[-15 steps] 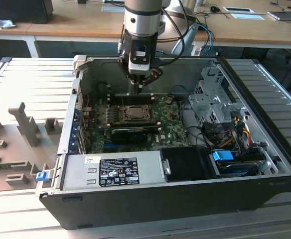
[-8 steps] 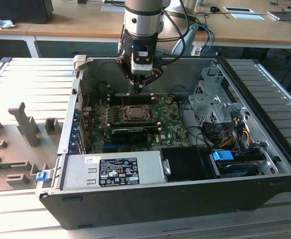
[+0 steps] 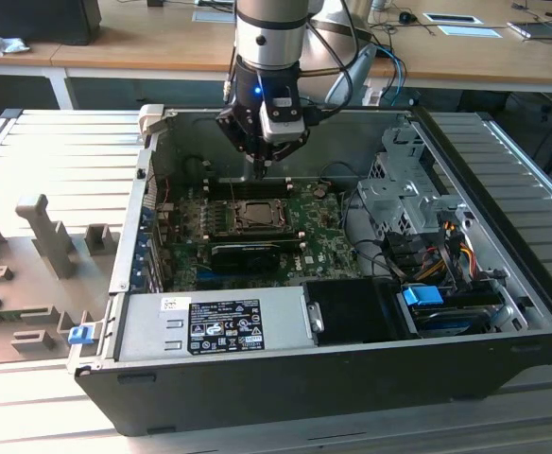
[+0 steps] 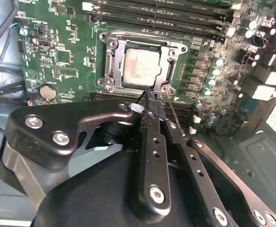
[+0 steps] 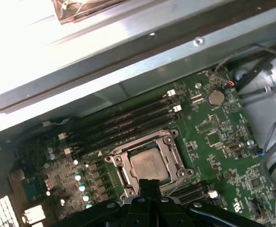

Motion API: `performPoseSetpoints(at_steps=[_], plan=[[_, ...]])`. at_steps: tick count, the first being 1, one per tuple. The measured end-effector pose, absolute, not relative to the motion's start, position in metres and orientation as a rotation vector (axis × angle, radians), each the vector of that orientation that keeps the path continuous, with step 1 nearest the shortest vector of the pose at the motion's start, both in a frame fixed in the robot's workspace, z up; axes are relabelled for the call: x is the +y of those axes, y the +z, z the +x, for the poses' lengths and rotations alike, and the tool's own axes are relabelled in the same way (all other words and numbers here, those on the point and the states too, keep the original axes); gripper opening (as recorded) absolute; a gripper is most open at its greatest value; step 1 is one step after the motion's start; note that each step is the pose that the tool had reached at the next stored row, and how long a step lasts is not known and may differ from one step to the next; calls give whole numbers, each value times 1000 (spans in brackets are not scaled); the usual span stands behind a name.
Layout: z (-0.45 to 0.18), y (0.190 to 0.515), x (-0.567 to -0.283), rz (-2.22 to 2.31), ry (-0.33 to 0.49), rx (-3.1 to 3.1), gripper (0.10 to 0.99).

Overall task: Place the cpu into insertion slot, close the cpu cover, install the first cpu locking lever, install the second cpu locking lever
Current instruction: 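Install the first cpu locking lever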

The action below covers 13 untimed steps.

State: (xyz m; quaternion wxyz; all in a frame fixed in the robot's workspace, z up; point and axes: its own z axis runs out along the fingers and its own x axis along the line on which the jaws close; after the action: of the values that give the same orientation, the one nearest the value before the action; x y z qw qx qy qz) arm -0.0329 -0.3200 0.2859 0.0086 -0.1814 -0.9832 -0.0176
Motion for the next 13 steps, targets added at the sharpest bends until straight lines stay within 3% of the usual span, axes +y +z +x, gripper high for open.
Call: performPoseSetpoints(at_steps=[13], plan=[[-47, 272, -320, -219, -58, -3118, 106]])
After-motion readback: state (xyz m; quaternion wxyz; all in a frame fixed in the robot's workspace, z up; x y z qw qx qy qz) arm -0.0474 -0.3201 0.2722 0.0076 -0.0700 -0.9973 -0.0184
